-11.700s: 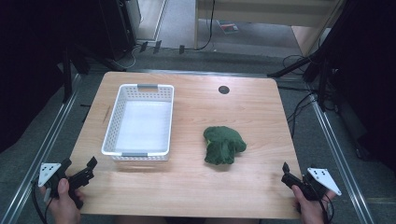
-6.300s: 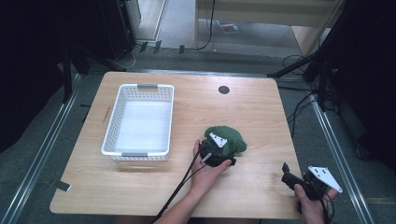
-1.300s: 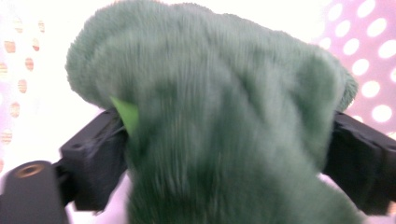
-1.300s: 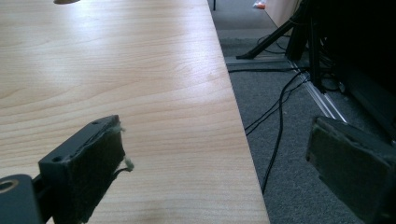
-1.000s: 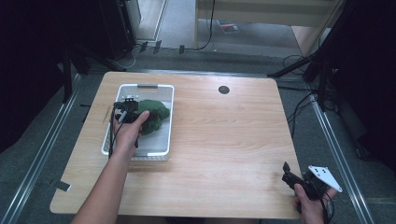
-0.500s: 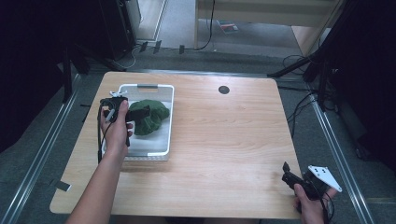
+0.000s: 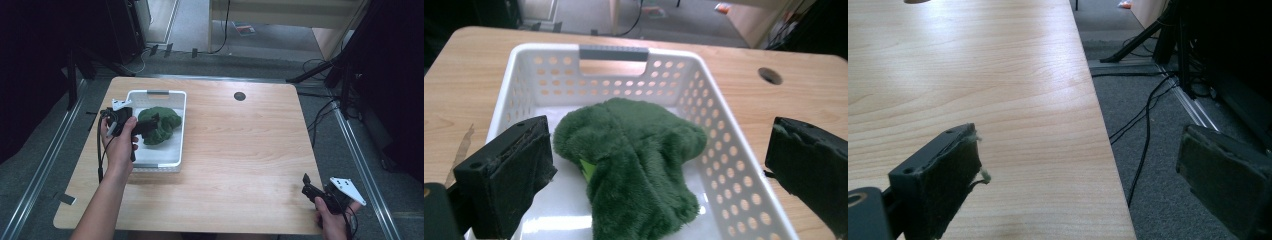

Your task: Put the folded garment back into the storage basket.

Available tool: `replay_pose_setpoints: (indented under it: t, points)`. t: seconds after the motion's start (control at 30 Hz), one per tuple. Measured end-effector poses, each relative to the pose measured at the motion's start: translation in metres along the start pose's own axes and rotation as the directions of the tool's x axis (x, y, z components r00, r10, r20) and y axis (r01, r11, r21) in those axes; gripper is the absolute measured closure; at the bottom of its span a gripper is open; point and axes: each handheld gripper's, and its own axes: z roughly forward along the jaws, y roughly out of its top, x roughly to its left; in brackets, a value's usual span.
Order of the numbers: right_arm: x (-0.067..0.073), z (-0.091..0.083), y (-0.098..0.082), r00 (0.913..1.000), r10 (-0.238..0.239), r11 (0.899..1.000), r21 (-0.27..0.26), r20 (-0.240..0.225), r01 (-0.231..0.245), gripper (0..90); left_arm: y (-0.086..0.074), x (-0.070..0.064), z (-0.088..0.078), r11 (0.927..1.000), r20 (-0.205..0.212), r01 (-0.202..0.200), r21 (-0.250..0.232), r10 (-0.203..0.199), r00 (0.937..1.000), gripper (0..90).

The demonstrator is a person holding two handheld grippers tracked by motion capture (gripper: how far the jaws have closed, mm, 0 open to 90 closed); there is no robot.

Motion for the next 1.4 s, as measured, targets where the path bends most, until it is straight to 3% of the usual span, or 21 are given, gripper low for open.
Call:
replay_pose_setpoints:
  t: [0.23,0.5,0.73,1.13,1.4]
  points:
    - [0.0,0.0,0.0,1.0,0.001,1.0,0.001,0.0,-0.001,3.9,-0.008,-0.006,-0.015,0.9993,0.034,-0.027,-0.027,0.028,0.999,0.0]
    - [0.0,0.0,0.0,1.0,0.0,1.0,0.001,0.004,0.0,3.6,-0.026,0.001,-0.025,0.9987,0.037,-0.031,-0.039,0.033,0.9988,0.0]
    - [0.0,0.0,0.0,1.0,0.003,1.0,0.001,0.006,-0.003,3.3,-0.047,0.021,-0.041,0.9953,0.045,-0.014,-0.096,0.019,0.9988,0.0]
    - [0.0,0.0,0.0,1.0,-0.002,1.0,0.005,0.003,0.002,3.2,-0.072,0.053,-0.067,0.9896,0.02,0.009,-0.144,-0.006,0.9998,0.0]
    - [0.0,0.0,0.0,1.0,-0.002,1.0,0.006,0.006,0.002,3.2,-0.089,0.067,-0.075,0.9871,0.017,0.011,-0.159,-0.009,0.9998,0.0]
